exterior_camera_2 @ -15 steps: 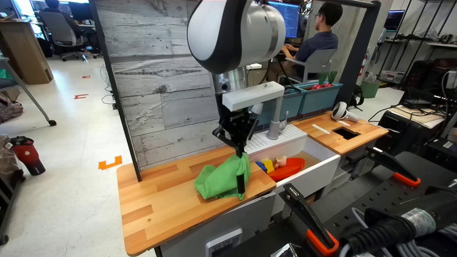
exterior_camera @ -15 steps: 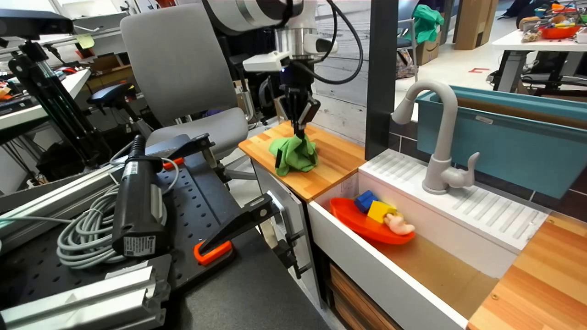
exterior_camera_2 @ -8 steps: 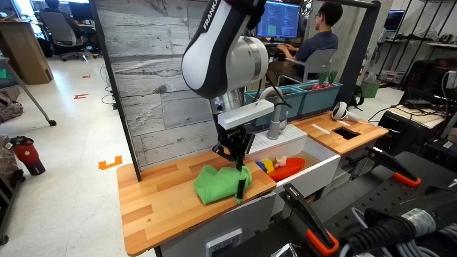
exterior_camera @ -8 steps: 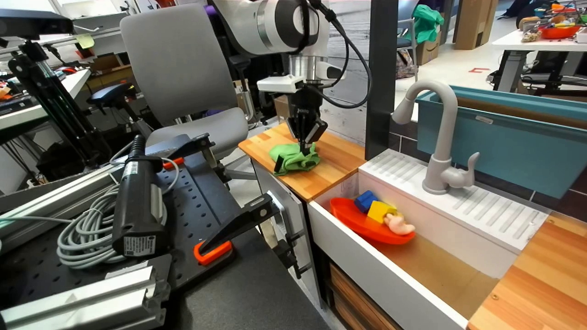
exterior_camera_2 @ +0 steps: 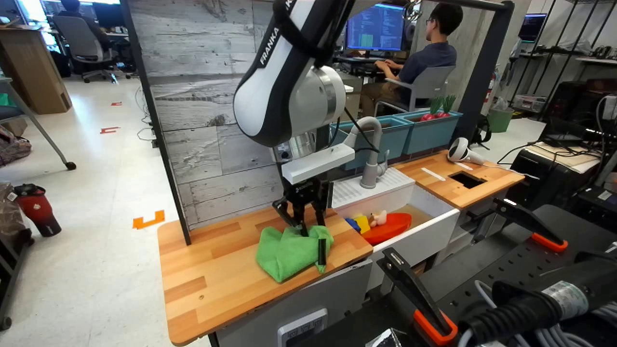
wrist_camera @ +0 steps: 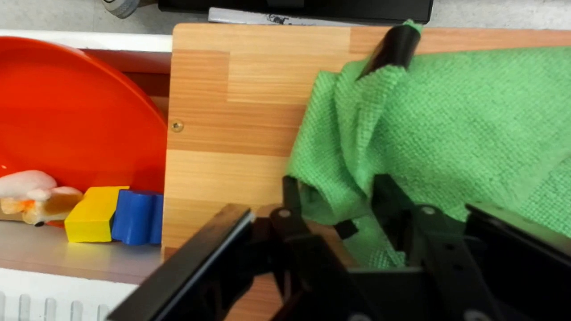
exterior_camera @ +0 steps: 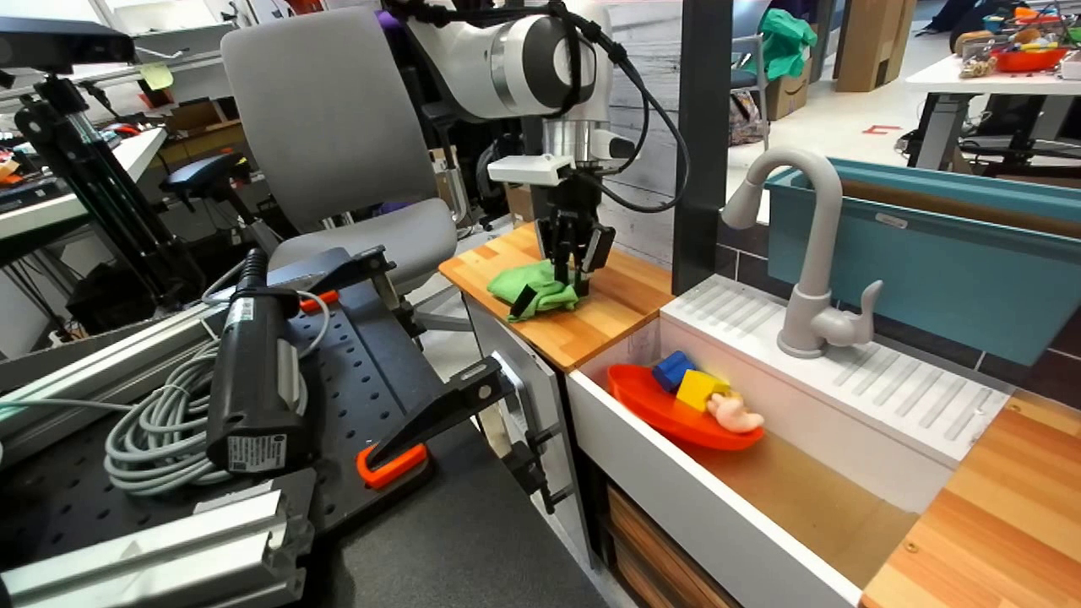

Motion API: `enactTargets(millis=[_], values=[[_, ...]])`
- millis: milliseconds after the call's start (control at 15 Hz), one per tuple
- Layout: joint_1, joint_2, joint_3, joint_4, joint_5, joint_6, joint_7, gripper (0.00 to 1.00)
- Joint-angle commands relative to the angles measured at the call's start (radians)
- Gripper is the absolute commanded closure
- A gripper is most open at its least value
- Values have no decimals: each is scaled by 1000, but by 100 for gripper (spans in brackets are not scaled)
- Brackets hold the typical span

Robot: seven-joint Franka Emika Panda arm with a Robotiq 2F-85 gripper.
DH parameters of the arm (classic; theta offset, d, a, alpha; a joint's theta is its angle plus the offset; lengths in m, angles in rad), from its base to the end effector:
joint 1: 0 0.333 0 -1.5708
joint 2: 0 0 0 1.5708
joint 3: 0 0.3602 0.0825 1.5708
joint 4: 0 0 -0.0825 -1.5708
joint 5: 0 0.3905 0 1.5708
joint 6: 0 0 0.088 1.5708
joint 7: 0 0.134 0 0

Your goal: Fold the green towel.

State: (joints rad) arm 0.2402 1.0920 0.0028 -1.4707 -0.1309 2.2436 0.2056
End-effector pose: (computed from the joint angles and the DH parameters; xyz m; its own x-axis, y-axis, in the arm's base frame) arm 0.6638 0.1577 -0.0106 0.9492 0.1081 -0.2957 0.1527 -0.9794 0.1321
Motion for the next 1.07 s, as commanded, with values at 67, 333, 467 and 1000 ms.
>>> enactTargets(millis=[67, 333, 467, 1000], values=[[18, -63, 3, -63, -3, 3, -8, 15], [13, -180, 22, -175, 11, 40, -7, 0], [3, -252, 37, -243, 23, 75, -10, 0], [15, -258, 29, -236, 14, 53, -1, 0]])
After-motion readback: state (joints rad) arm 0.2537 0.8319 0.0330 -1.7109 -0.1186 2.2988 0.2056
